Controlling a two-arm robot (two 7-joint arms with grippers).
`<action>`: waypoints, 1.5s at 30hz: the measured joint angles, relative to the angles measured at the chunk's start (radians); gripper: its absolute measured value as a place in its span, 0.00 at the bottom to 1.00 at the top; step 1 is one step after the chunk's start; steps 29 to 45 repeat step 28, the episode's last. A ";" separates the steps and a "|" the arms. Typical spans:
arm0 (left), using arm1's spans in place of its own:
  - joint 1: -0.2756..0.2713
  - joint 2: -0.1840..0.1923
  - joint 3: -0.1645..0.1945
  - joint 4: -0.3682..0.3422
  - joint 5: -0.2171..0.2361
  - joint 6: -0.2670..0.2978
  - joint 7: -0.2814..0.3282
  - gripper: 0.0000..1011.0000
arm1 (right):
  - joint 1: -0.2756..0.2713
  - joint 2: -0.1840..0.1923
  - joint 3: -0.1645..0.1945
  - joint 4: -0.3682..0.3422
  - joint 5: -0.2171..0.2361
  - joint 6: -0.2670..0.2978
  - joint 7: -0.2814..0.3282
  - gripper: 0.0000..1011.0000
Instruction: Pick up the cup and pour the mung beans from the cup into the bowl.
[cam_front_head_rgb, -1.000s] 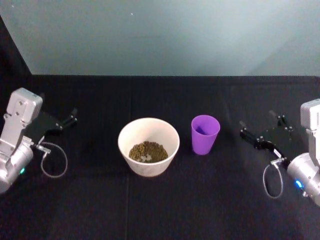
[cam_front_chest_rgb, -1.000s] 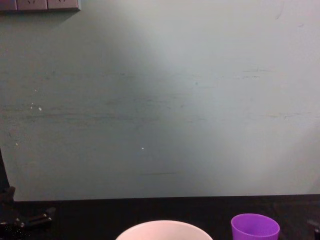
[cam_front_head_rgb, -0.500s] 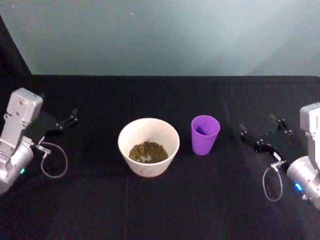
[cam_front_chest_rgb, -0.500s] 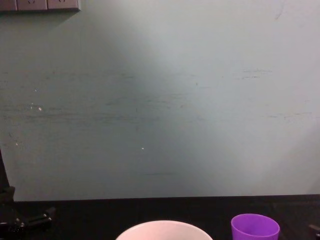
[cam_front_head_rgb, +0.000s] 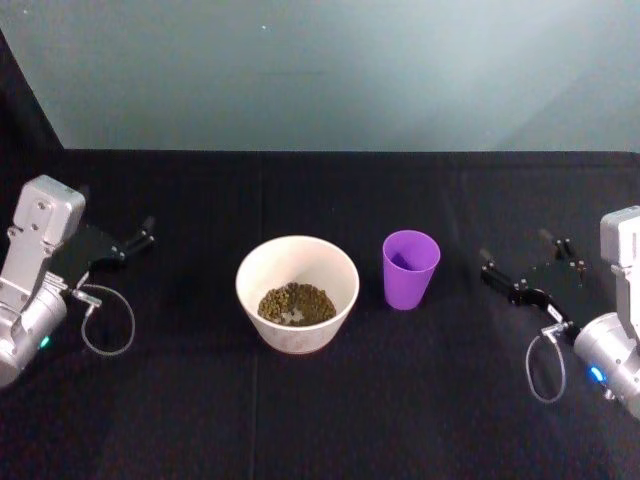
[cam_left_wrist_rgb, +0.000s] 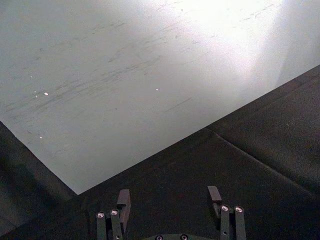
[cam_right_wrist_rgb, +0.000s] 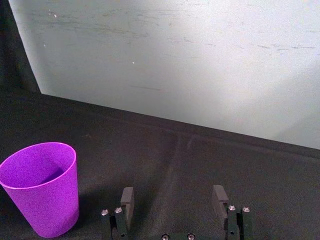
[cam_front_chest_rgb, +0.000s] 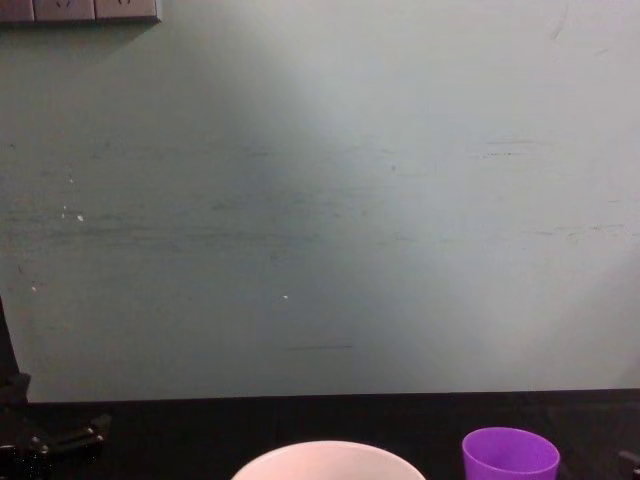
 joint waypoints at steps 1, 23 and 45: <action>0.000 0.000 0.000 0.000 0.000 0.000 0.000 0.99 | 0.000 0.000 0.000 0.000 0.000 0.000 0.000 0.99; 0.000 0.000 0.000 0.000 0.000 0.000 0.000 0.99 | 0.000 0.000 0.000 0.001 0.001 -0.001 0.001 0.99; 0.000 0.000 0.000 0.000 0.000 0.000 0.000 0.99 | 0.000 0.000 0.000 0.001 0.001 -0.001 0.001 0.99</action>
